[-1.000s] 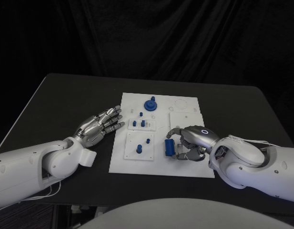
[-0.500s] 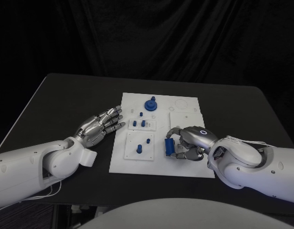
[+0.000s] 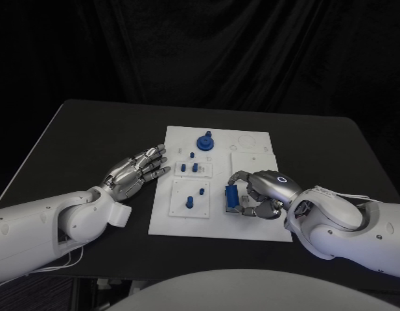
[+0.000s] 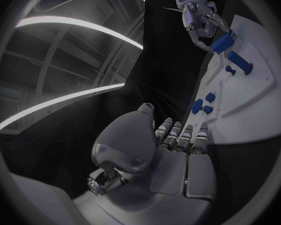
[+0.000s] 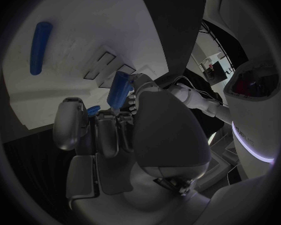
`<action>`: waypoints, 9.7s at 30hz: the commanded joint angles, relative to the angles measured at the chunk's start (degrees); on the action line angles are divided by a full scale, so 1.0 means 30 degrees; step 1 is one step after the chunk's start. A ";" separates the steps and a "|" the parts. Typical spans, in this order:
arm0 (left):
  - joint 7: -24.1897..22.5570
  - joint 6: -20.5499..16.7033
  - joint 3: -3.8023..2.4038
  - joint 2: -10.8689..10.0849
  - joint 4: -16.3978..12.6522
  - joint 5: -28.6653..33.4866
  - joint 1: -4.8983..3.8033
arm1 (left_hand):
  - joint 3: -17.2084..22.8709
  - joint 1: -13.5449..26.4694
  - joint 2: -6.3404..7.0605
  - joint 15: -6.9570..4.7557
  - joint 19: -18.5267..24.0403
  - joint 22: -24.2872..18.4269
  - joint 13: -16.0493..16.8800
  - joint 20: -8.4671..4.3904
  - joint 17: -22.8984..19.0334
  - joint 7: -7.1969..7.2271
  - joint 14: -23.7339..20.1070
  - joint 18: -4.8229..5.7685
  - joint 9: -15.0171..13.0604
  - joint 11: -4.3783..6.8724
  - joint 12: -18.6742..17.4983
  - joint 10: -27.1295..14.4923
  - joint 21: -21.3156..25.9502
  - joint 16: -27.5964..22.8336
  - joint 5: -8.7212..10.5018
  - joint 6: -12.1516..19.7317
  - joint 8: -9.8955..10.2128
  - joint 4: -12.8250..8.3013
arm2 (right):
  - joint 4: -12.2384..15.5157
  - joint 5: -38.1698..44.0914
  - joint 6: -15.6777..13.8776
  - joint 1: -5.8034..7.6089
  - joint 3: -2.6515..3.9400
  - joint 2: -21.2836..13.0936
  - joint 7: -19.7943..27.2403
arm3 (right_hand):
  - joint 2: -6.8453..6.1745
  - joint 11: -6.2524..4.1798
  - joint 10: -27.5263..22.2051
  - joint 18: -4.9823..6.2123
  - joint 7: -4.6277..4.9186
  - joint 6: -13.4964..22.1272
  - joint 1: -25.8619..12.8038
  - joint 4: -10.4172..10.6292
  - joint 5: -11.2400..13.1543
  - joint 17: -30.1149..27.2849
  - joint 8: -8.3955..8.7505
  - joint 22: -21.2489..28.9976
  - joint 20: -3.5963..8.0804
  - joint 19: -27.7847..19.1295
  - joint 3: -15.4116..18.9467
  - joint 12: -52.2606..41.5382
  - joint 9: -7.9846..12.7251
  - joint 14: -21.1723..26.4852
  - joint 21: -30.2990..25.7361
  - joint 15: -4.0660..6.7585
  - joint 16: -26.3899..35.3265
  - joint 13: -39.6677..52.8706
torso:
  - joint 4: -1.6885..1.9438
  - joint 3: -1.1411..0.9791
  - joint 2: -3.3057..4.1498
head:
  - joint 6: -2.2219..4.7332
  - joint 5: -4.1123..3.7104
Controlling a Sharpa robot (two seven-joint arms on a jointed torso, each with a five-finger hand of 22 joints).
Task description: Assemble the parts on the task board
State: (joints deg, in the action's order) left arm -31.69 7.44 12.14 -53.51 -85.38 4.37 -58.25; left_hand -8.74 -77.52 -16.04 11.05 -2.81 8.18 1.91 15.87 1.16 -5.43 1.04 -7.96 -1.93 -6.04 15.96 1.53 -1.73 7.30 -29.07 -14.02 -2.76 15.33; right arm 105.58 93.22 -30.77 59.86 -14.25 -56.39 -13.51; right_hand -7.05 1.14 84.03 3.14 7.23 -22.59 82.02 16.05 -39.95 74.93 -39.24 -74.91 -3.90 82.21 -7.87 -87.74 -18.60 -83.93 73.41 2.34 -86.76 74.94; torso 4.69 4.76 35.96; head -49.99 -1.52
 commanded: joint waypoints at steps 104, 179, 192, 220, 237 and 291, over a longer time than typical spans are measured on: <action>0.0034 0.0201 -0.0016 -0.0059 -0.0085 -0.0020 0.0101 | 0.0050 -0.0180 -0.0048 0.0138 -0.0071 0.0027 0.0049 0.0106 0.0053 -0.0379 0.0024 -0.0302 -0.0068 0.0133 0.0219 -0.0004 -0.0084 0.0246 -0.0089 -0.0295 -0.0226 0.0113 | 0.1464 0.0091 0.4138 0.1065 -0.0025 -0.4031 -0.6691 | 0.1528 -0.0326 0.1991 -0.0361 -0.0920 -0.5220 -0.5888 0.0231 0.3999 0.5023 -0.2765 -0.4138 0.0371 0.1502 0.0451 -0.0753 -0.0140 -0.2023 0.2583 0.0383 -0.1080 0.5021 | -0.0002 -0.0004 0.0002 | -0.0002 -0.0938; 0.0109 0.0390 -0.0018 -0.0085 -0.0039 -0.0022 0.0517 | 0.0116 -0.0293 -0.0066 0.0096 -0.0069 -0.0002 0.0068 0.0089 0.0047 -0.0413 0.0023 -0.0306 -0.0053 -0.0073 0.0385 0.0049 -0.0080 0.0225 -0.0165 -0.0227 -0.0216 0.0057 | 0.0943 -0.8874 -0.0944 -0.0267 0.0001 -0.1604 -0.3560 | 0.1092 -0.0937 0.1991 -0.0656 -0.1560 -0.7317 -0.4783 -0.0566 -0.0763 0.3239 -0.1621 -0.4518 0.0916 0.1959 -0.3817 -0.0753 -0.2443 -0.1706 0.4005 0.0947 -0.0233 0.5021 | 0.0028 -0.0008 0.0004 | -0.0002 -0.0809; 0.0112 0.0399 -0.0018 -0.0041 -0.0014 -0.0022 0.0519 | 0.0116 -0.0293 -0.0066 0.0096 -0.0069 -0.0002 0.0068 0.0089 0.0047 -0.0413 0.0023 -0.0306 -0.0053 -0.0073 0.0385 0.0049 -0.0080 0.0225 -0.0165 -0.0227 -0.0216 0.0057 | 0.0645 -0.9587 0.0325 -0.0270 -0.0003 -0.1222 -0.4126 | 0.1079 -0.0924 0.1991 -0.0624 -0.1557 -0.7414 -0.5393 -0.0260 0.0958 0.3046 -0.1281 -0.4472 0.0906 0.1892 -0.3653 -0.0753 -0.2720 -0.1673 0.3895 0.0939 -0.0163 0.5021 | 0.0027 0.0025 0.0000 | -0.0002 -0.0795; 0.0189 0.0470 -0.0018 0.0067 0.0080 -0.0022 0.0535 | 0.0134 -0.0322 -0.0064 0.0088 -0.0073 0.0000 0.0070 0.0085 0.0047 -0.0436 0.0024 -0.0312 -0.0054 -0.0098 0.0405 0.0067 -0.0081 0.0230 -0.0172 -0.0229 -0.0220 0.0041 | 0.0299 -0.9625 0.0156 -0.0272 0.0003 -0.0767 -0.3788 | 0.1649 -0.0800 0.1991 -0.0575 -0.1432 -0.7564 -0.6756 0.0161 0.5489 0.2783 -0.0479 -0.4405 0.0798 0.1793 -0.2746 -0.0753 -0.3351 -0.1628 0.3721 0.0831 -0.0109 0.5021 | 0.0010 0.0004 -0.0001 | -0.0002 -0.0715; 0.0246 0.0508 -0.0018 0.0096 0.0165 -0.0022 0.0605 | 0.0139 -0.0325 -0.0068 0.0088 -0.0073 -0.0002 0.0070 0.0084 0.0047 -0.0442 0.0024 -0.0313 -0.0054 -0.0096 0.0408 0.0069 -0.0081 0.0229 -0.0174 -0.0231 -0.0221 0.0041 | 0.0320 -0.9626 -0.0315 -0.0272 0.0002 -0.0828 -0.3428 | 0.2236 -0.0798 0.1991 -0.0567 -0.1445 -0.7799 -0.9487 0.0218 0.7954 0.2751 0.0019 -0.4395 0.0770 0.1779 -0.0687 -0.0753 -0.3851 -0.1621 0.3698 0.0819 -0.0151 0.5021 | -0.0003 0.0006 -0.0005 | -0.0002 -0.0626; 0.0234 0.0466 -0.0018 0.0024 0.0098 -0.0022 0.0673 | 0.0167 -0.0359 -0.0054 0.0080 -0.0087 0.0009 0.0072 0.0079 0.0050 -0.0538 0.0029 -0.0319 -0.0065 -0.0060 0.0448 0.0083 -0.0087 0.0244 -0.0184 -0.0298 -0.0252 0.0031 | 0.0759 -0.8826 0.1199 -0.0598 -0.0013 -0.1526 -0.3504 | 0.2073 -0.1313 0.1991 -0.0477 -0.2050 -0.7414 -0.4907 -0.0968 0.8134 0.2877 -0.2724 -0.4276 0.1146 0.1611 0.1295 -0.0753 -0.7474 -0.1629 0.3339 0.1241 -0.0274 0.5021 | 0.0009 -0.0005 0.0007 | -0.0002 -0.0646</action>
State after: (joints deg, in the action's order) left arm -30.96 8.70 12.01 -53.54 -85.10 4.38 -56.48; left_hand -8.59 -78.19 -16.24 11.05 -2.91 8.30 2.07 15.76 1.22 -6.65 1.04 -8.01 -2.06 -6.06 17.03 1.54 -2.12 7.74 -29.29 -14.85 -3.16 15.49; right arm 107.98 66.30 -27.63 58.25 -14.29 -61.03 -23.33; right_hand -0.80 -2.47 83.93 1.79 1.24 -44.83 66.92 13.43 -15.30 74.91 -47.22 -74.91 -0.81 84.06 -3.96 -89.84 -40.99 -83.99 83.78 5.78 -87.41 74.91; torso 4.70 4.76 36.00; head -49.99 -3.37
